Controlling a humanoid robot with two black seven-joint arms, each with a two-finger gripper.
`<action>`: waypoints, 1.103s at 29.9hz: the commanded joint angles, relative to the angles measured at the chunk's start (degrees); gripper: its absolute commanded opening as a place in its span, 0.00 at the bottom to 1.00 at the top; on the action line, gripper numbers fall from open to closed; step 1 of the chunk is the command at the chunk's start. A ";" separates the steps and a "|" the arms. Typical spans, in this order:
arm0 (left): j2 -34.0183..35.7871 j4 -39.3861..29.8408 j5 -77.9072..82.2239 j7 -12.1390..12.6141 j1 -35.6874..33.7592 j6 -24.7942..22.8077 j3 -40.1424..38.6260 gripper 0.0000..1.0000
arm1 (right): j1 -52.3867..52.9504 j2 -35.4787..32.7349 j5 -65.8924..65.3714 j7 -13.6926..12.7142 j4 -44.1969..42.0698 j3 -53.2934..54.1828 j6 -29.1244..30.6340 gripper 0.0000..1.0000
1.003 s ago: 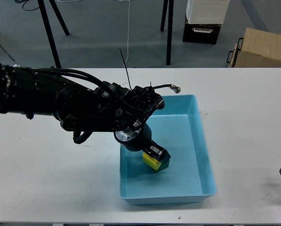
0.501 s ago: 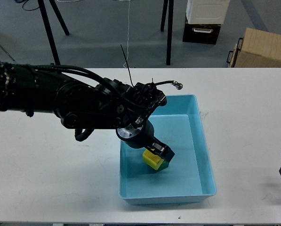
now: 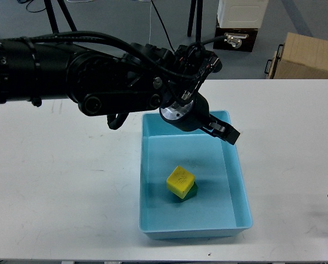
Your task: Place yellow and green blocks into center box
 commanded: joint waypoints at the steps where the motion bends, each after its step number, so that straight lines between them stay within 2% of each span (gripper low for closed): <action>1: 0.00 2.90 -3.01 -1.64 -1.10 -0.02 -5.81 0.85 | 0.09 -2.38 0.08 0.16 0.13 1.06 0.00 0.84; 4: 0.00 5.44 -7.14 -2.78 -0.84 -0.02 -10.83 0.85 | 0.44 -2.91 0.08 0.16 0.04 2.30 0.00 0.88; 6: 1.48 7.11 -11.96 -4.62 -0.31 -0.02 -12.94 0.86 | 0.96 -2.91 0.08 0.42 0.04 2.47 0.00 0.98; 10: 6.58 11.15 -20.58 -7.43 3.20 -0.02 -14.61 0.89 | 2.02 -2.82 0.08 0.51 -0.05 2.12 0.00 0.98; 13: 10.54 16.42 -24.28 -8.75 6.62 -0.02 -19.78 0.91 | 2.81 -2.82 -0.01 0.51 -0.40 1.95 0.00 0.98; 18: 12.74 27.32 -28.68 -8.93 14.53 -0.02 -35.16 0.93 | 4.30 -2.82 -0.18 0.51 -0.75 1.86 0.00 0.98; 22: 14.15 34.53 -33.94 -9.11 18.31 -0.02 -42.11 0.94 | 5.80 -2.82 -0.18 0.51 -1.28 1.77 0.00 0.98; 25: 15.64 36.39 -37.90 -9.11 21.30 -0.02 -46.42 0.94 | 6.59 -2.82 -0.18 0.60 -1.98 1.77 0.00 0.98; 29: 18.01 37.88 -38.44 -9.11 26.48 -0.02 -58.18 0.94 | 7.73 -2.82 -0.18 0.60 -2.68 1.86 0.00 0.99; 33: 20.47 37.89 -38.53 -9.11 32.02 -0.02 -66.55 0.94 | 7.82 -2.82 -0.09 0.60 -2.33 2.39 0.00 0.99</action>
